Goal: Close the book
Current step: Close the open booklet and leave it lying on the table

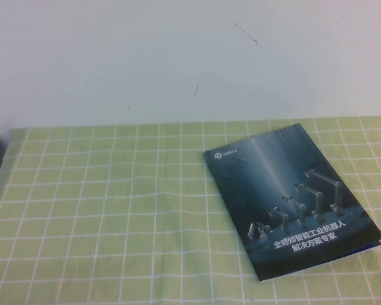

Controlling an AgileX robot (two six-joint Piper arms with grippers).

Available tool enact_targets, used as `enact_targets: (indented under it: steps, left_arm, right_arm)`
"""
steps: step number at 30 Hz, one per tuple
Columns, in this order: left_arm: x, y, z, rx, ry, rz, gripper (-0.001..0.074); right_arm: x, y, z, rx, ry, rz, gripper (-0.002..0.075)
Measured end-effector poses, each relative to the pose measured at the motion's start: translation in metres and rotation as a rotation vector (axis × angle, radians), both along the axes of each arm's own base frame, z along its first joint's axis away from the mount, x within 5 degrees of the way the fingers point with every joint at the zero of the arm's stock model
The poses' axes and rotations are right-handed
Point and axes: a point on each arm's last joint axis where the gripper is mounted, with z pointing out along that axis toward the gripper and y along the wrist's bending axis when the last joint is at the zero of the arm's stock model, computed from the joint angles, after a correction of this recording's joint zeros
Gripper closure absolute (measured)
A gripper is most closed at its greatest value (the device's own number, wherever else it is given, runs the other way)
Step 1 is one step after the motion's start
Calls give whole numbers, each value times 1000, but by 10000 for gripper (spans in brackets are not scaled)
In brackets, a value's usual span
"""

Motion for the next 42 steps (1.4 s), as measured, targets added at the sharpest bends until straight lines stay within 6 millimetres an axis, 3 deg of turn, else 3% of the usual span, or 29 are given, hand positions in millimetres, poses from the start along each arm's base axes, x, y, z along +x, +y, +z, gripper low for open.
enact_targets:
  steps: [7,42]
  left_arm:
    - [0,0,0,0,0,0,737]
    - [0,0,0,4,0,-1,737]
  right_arm:
    - [0,3,0,-1,0,69,729]
    - [0,3,0,68,-3,44,729]
